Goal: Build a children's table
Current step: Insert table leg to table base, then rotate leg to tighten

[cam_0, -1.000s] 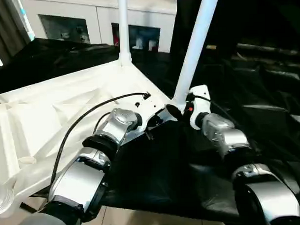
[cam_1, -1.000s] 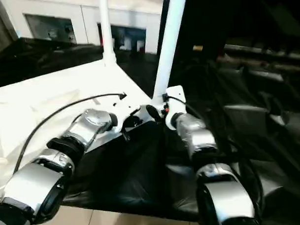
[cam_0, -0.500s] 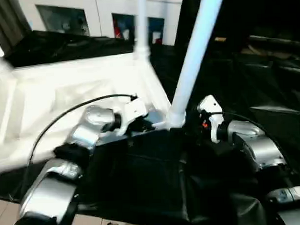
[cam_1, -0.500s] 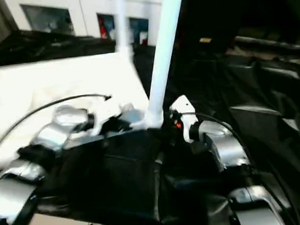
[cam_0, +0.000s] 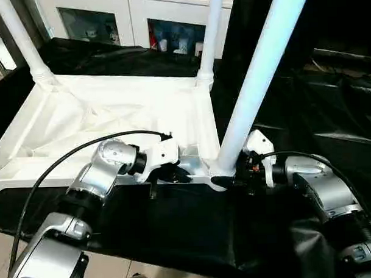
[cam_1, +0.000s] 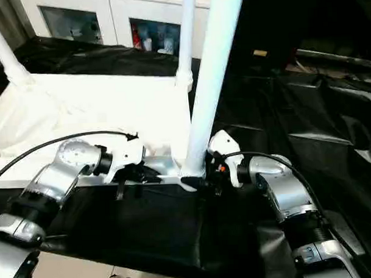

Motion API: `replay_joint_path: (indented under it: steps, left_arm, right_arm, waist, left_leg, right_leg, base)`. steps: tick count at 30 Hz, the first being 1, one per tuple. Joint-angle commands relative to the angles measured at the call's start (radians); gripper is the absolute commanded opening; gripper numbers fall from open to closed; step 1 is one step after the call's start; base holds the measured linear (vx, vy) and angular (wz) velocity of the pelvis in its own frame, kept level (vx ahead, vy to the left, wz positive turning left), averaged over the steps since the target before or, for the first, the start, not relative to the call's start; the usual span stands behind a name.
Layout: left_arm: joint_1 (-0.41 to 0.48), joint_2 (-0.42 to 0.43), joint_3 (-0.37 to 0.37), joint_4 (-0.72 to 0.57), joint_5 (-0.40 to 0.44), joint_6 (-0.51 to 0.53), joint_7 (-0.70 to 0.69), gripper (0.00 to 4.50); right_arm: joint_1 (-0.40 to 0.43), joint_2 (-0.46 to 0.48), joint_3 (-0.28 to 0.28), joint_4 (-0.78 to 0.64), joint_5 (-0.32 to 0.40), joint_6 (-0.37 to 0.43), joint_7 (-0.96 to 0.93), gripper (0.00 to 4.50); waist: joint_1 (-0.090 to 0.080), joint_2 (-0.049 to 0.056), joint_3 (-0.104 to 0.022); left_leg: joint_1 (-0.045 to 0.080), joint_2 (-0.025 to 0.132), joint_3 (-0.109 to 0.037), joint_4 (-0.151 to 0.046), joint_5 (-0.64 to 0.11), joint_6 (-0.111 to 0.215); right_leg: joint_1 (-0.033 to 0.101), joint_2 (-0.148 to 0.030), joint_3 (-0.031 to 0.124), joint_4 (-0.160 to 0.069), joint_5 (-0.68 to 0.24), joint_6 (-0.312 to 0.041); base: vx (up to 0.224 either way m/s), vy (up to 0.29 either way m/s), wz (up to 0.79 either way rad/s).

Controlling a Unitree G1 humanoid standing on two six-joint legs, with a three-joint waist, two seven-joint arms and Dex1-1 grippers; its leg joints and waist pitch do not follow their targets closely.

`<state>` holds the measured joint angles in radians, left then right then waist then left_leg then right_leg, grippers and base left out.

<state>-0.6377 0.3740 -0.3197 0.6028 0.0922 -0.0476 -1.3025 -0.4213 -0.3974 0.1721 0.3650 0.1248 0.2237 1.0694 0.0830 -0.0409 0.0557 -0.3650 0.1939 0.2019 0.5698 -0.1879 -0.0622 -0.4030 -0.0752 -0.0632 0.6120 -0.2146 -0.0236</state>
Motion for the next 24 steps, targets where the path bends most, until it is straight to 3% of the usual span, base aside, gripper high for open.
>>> replay_joint_path:
  steps: [1, 4, 7, 20, 23, 24]
  left_arm:
    - [0.017, -0.005, -0.032, -0.017, 0.000, 0.008, -0.029, 0.00]
    - [0.018, -0.004, -0.031, -0.019, -0.001, 0.011, -0.028, 0.00]
    - [0.018, -0.002, -0.032, -0.020, -0.003, 0.014, -0.024, 0.00]
    - [0.011, -0.016, -0.017, -0.005, -0.009, 0.056, 0.023, 0.00]
    - [-0.007, -0.049, 0.006, 0.038, 0.000, 0.069, 0.111, 0.00]
    - [-0.011, -0.055, 0.010, 0.046, 0.002, 0.079, 0.129, 0.00]
  right_arm:
    - [-0.005, 0.002, -0.004, -0.012, 0.020, -0.017, 0.001, 4.46]
    - [-0.004, 0.005, -0.007, -0.010, 0.027, -0.020, 0.005, 4.46]
    - [0.000, 0.005, -0.002, -0.005, 0.024, -0.024, 0.010, 4.20]
    - [0.011, 0.063, -0.020, 0.041, 0.043, -0.028, -0.046, 3.22]
    - [-0.002, 0.129, -0.066, 0.117, 0.020, -0.037, -0.217, 2.93]
    - [-0.004, 0.141, -0.074, 0.130, 0.015, -0.036, -0.252, 2.89]
  waist:
    - [-0.004, -0.001, -0.059]
    - [-0.003, 0.000, -0.065]
    - [-0.002, 0.000, -0.065]
    - [-0.010, 0.003, -0.063]
    - [-0.020, 0.004, -0.057]
    - [-0.025, 0.004, -0.056]
  left_leg:
    - [0.014, 0.051, -0.017, -0.056, -0.115, 0.054]
    - [0.013, 0.048, -0.016, -0.048, -0.046, 0.088]
    - [0.011, 0.047, -0.014, -0.045, -0.042, 0.104]
    - [0.011, 0.047, -0.018, -0.044, -0.079, 0.089]
    - [0.012, 0.046, -0.019, -0.048, -0.127, 0.064]
    - [0.013, 0.045, -0.022, -0.049, -0.152, 0.042]
  right_leg:
    - [0.056, -0.076, 0.056, -0.061, -0.023, -0.228]
    - [0.059, -0.071, 0.054, -0.045, 0.118, -0.256]
    - [0.060, -0.070, 0.053, -0.043, 0.140, -0.263]
    - [0.059, -0.072, 0.052, -0.046, 0.072, -0.269]
    - [0.053, -0.074, 0.053, -0.056, -0.012, -0.260]
    - [0.052, -0.075, 0.053, -0.062, -0.066, -0.252]
  base:
    - [0.000, 0.000, 0.00]
    - [0.000, 0.000, 0.00]
    - [0.000, 0.000, 0.00]
    - [0.000, 0.000, 0.00]
    - [0.000, 0.000, 0.00]
    - [0.000, 0.000, 0.00]
